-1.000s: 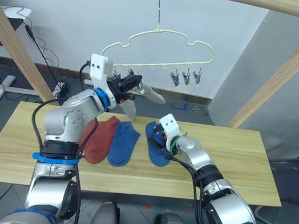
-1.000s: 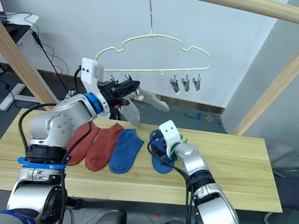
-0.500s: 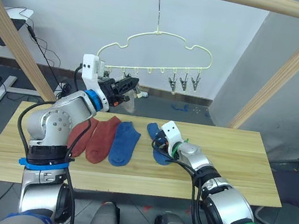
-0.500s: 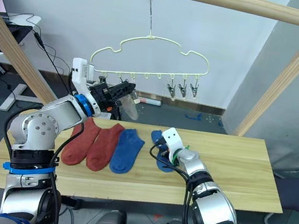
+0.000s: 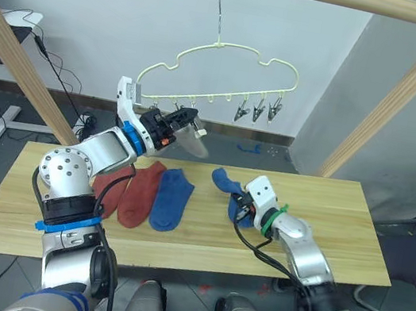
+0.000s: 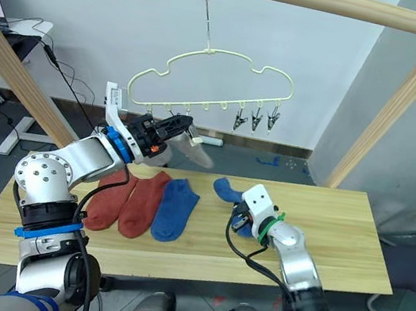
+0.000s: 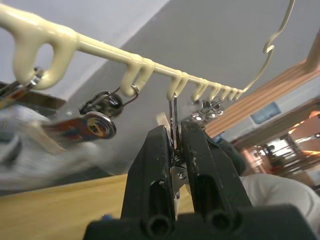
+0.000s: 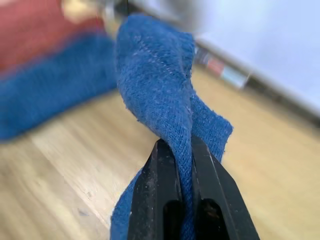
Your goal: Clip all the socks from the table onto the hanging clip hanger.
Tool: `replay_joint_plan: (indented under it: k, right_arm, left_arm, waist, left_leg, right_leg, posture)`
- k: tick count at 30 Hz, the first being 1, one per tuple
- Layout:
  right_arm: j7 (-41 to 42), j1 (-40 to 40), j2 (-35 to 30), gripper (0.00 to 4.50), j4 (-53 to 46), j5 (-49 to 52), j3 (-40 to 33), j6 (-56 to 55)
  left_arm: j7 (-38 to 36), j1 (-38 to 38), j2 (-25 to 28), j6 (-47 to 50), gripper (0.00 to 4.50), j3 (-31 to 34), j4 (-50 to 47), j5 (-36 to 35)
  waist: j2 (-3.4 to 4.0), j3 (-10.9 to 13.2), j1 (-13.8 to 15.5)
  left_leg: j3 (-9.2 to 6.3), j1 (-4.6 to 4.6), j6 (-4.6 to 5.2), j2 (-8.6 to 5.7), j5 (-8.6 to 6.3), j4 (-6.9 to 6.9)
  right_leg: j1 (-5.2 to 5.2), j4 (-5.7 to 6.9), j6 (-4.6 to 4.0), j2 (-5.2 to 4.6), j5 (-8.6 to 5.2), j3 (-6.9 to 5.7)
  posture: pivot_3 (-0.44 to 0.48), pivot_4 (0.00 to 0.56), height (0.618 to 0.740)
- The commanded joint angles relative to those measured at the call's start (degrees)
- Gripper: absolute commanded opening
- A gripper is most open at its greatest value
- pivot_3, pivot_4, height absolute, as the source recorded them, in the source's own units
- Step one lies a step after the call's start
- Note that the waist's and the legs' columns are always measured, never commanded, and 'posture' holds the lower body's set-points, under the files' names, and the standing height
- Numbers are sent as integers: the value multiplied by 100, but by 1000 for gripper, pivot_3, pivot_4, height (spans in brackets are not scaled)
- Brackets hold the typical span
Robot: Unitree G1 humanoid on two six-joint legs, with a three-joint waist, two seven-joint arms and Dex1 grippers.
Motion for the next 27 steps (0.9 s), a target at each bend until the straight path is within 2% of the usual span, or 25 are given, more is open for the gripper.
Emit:
replay_joint_plan:
  k: [1, 7, 27]
  right_arm:
    - [-140, 186, 51, 15, -1580, 168, 16, 728]
    - [-407, -59, 308, 15, -2140, 272, 3, 1340]
    - [-541, -394, 546, 15, -1813, 438, 280, 1315]
  left_arm:
    - [159, 2, 52, 126, 39, 22, -16, -243]
    - [211, -24, 23, 17, 39, -124, 21, -279]
    - [36, 44, 116, -222, 39, -242, 127, -331]
  waist:
    - [0, 0, 4]
    - [-1, 0, 21]
    - [-1, 0, 19]
  left_leg:
    - [-2, 1, -1, 0, 1, 0]
    - [2, 1, -10, -6, 7, 3]
    - [3, -7, -10, -4, 6, -10]
  right_leg:
    - [0, 1, 5, 1, -3, 0]
    - [2, -6, 14, -4, -8, 5]
    - [2, -39, -4, -2, 2, 3]
  posture:
    - [21, 203, 740]
    - [7, 201, 740]
    - [24, 212, 740]
